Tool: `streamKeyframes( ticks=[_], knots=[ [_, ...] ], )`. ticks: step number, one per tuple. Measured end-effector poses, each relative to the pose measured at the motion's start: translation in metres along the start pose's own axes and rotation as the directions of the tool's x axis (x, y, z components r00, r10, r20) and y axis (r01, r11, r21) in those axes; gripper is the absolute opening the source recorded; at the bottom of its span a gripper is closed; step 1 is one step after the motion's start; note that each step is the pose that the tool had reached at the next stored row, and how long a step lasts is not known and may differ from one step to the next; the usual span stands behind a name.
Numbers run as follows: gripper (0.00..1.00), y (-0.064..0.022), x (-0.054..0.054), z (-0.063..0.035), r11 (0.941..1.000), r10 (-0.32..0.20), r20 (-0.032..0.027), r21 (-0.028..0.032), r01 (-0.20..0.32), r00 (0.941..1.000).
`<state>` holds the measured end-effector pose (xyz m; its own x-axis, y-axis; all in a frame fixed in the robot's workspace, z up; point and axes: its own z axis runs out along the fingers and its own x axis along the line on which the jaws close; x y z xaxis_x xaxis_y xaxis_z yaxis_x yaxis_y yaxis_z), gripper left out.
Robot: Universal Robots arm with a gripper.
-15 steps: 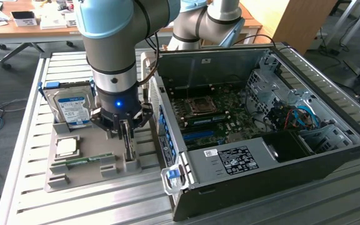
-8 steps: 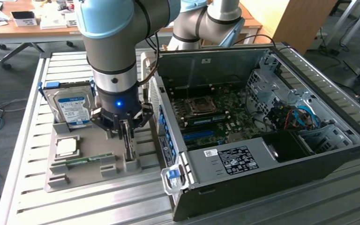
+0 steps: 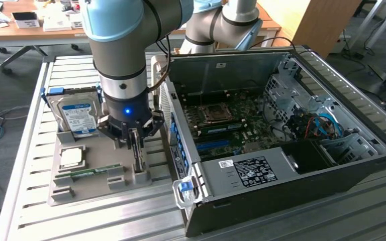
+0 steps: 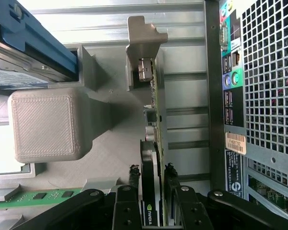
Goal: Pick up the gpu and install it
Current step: 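Pick up the gpu and move the gpu toward the slot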
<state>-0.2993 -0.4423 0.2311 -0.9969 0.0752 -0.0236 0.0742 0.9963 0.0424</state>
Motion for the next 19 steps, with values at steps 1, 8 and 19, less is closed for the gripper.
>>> streamKeyframes(
  ticks=[1,8,19],
  knots=[
    [0.35,0.0001,0.0000,0.0003,1.0000,0.000,0.0000,0.0000,0.000,1.0000],
    [0.35,0.0001,0.0001,0.0005,1.0000,0.000,-0.0001,0.0001,0.000,1.0000],
    [0.27,0.0001,0.0001,0.0005,1.0000,0.000,-0.0001,0.0001,0.000,1.0000]
  ],
)
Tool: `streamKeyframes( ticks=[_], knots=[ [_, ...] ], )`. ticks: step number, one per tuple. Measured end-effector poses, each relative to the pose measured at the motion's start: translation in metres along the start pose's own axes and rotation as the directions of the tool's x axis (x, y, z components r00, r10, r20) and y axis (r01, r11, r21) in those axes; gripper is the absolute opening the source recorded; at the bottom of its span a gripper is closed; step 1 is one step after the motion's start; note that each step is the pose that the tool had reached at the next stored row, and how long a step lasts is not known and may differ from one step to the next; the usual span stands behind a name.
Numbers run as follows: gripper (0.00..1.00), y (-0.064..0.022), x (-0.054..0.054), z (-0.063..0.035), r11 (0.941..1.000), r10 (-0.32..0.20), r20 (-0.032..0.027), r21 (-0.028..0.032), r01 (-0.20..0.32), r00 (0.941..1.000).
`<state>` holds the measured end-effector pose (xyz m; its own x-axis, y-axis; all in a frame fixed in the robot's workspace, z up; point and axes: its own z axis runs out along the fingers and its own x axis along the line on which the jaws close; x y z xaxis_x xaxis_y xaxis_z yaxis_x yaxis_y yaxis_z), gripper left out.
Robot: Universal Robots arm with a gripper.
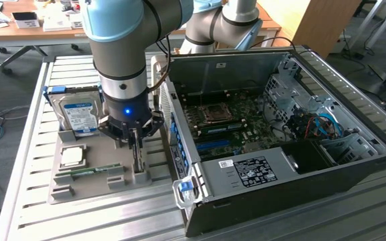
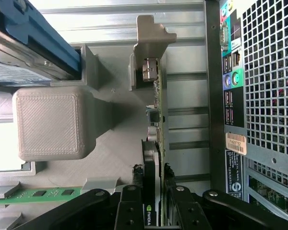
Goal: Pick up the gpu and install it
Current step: 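Pick up the gpu and move the gpu toward the slot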
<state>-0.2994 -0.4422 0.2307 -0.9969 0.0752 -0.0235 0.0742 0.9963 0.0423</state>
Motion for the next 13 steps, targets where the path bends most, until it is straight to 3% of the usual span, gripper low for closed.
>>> streamKeyframes(
  ticks=[8,13],
  knots=[
    [0.27,0.0000,0.0000,0.0000,1.0000,-0.001,0.0001,0.0000,0.001,1.0000],
    [0.27,0.0000,0.0000,0.0000,0.9996,-0.029,-0.0013,-0.0044,0.029,0.9996]
  ],
)
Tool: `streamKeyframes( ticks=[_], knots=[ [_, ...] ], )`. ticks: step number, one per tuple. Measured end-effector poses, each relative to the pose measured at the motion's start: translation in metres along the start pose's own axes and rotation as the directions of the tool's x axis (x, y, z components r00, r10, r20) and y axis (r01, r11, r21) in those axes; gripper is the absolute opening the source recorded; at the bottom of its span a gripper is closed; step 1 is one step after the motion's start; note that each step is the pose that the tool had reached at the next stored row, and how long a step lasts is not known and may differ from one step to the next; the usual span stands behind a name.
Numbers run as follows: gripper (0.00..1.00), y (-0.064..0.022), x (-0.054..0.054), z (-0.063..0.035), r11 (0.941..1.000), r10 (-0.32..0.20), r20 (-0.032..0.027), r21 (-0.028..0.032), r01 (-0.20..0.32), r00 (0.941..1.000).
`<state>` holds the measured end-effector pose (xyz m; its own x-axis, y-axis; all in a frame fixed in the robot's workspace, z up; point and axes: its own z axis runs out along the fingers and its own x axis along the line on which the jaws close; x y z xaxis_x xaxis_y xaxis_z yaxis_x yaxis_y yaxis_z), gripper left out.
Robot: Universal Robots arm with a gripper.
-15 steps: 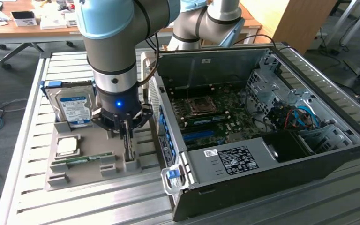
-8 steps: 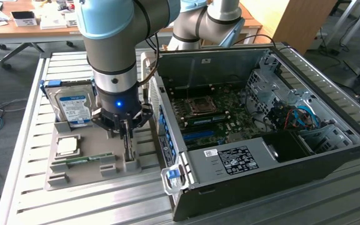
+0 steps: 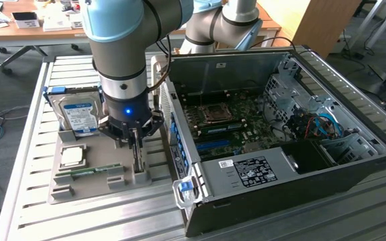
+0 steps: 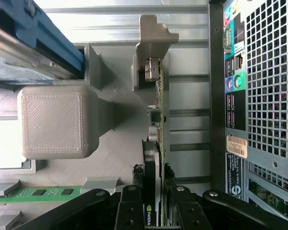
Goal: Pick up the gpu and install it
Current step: 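Pick up the gpu and move the gpu toward the slot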
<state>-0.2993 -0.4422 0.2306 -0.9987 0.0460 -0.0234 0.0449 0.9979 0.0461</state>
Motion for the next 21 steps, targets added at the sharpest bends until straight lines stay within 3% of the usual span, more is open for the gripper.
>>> streamKeyframes(
  ticks=[9,16,21],
  knots=[
    [0.27,0.0001,0.000,-0.0030,1.0000,-0.002,-0.0002,-0.0001,0.002,1.0000],
    [0.27,0.0010,-0.001,-0.0227,1.0000,-0.002,-0.0002,0.0000,0.002,1.0000],
    [0.27,0.0019,-0.001,-0.0424,1.0000,-0.002,-0.0002,0.0000,0.002,1.0000]
  ],
)
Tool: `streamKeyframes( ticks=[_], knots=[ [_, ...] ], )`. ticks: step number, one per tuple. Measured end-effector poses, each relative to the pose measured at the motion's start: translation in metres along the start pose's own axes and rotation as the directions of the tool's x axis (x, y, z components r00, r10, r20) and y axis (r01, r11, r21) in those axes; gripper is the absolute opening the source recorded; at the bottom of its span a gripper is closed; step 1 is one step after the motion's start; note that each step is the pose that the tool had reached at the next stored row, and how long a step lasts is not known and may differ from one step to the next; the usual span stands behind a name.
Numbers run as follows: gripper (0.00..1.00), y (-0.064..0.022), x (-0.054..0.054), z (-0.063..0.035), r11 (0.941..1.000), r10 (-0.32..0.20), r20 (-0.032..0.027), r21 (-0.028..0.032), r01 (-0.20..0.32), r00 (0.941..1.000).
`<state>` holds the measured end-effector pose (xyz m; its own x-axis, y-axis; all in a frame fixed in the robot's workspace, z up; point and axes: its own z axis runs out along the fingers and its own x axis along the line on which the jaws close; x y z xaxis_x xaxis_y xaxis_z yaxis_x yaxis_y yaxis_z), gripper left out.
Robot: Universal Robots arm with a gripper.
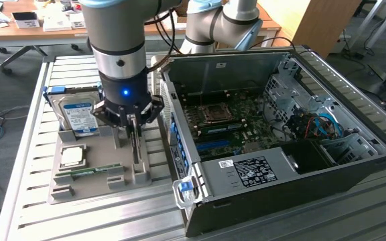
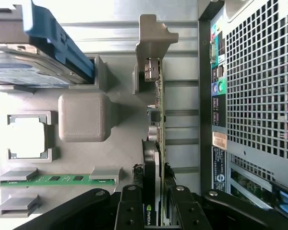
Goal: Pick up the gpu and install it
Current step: 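Pick up the gpu and move the gpu toward the slot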
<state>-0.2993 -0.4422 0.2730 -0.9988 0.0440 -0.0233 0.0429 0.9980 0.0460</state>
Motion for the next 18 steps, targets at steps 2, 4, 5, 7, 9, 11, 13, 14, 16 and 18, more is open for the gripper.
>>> streamKeyframes(
  ticks=[2,4,5,7,9,11,13,14,16,18],
  knots=[
    [0.27,0.0004,0.000,-0.0075,1.0000,0.000,0.0001,-0.0001,0.000,1.0000],
    [0.27,0.0007,0.000,-0.0149,1.0000,0.000,0.0000,0.0000,0.000,1.0000],
    [0.27,0.0008,0.000,-0.0185,1.0000,0.000,0.0000,0.0000,0.000,1.0000],
    [0.27,0.0012,-0.001,-0.0260,1.0000,0.000,0.0000,0.0000,0.000,1.0000],
    [0.27,0.0015,-0.001,-0.0327,1.0000,0.000,0.0000,0.0000,0.000,1.0000],
    [0.27,0.0018,-0.001,-0.0395,1.0000,0.000,0.0000,-0.0001,0.000,1.0000],
    [0.27,0.0022,-0.001,-0.0468,1.0000,0.000,0.0001,-0.0001,0.000,1.0000],
    [0.27,0.0023,-0.001,-0.0503,1.0000,0.000,0.0001,-0.0001,0.000,1.0000],
    [0.27,0.0027,-0.001,-0.0575,1.0000,0.000,0.0000,-0.0001,0.000,1.0000],
    [0.27,0.0030,-0.002,-0.0639,1.0000,0.000,0.0000,0.0000,0.000,1.0000]
  ],
)
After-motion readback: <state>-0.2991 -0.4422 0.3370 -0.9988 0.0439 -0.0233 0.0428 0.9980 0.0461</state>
